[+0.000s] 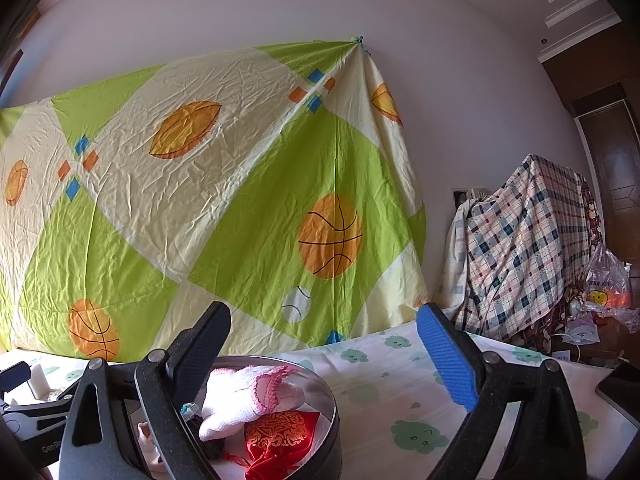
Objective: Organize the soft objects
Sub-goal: 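Lift both open tools away from the tin toward the table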
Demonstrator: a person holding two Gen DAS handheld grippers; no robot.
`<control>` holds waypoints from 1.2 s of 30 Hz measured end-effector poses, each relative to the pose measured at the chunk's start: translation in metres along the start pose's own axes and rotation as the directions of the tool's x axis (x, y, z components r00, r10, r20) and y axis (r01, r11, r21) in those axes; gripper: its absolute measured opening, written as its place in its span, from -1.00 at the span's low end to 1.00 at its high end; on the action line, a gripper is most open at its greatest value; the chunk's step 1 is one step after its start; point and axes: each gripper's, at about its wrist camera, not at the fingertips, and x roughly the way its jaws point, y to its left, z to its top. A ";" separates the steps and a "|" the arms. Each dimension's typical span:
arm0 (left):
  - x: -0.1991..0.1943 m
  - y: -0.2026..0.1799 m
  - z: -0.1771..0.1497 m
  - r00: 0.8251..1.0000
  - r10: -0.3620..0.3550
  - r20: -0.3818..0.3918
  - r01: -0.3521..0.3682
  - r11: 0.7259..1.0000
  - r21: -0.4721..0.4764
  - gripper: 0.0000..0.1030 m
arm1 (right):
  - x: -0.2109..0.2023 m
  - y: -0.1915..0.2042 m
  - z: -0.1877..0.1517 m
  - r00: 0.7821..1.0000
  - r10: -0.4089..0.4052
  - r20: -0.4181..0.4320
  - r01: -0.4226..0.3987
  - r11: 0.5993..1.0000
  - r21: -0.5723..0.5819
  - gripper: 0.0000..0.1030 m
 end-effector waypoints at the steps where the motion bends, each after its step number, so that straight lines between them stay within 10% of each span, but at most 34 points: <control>1: 0.000 0.002 0.000 1.000 0.001 -0.001 -0.001 1.000 0.000 0.99 | -0.001 0.000 0.000 1.000 -0.003 0.002 0.003 1.000 0.004 0.86; 36: 0.007 0.106 0.002 0.991 0.133 -0.029 -0.134 0.991 -0.027 0.99 | -0.032 0.122 -0.017 0.982 0.184 -0.046 -0.184 0.983 0.001 0.86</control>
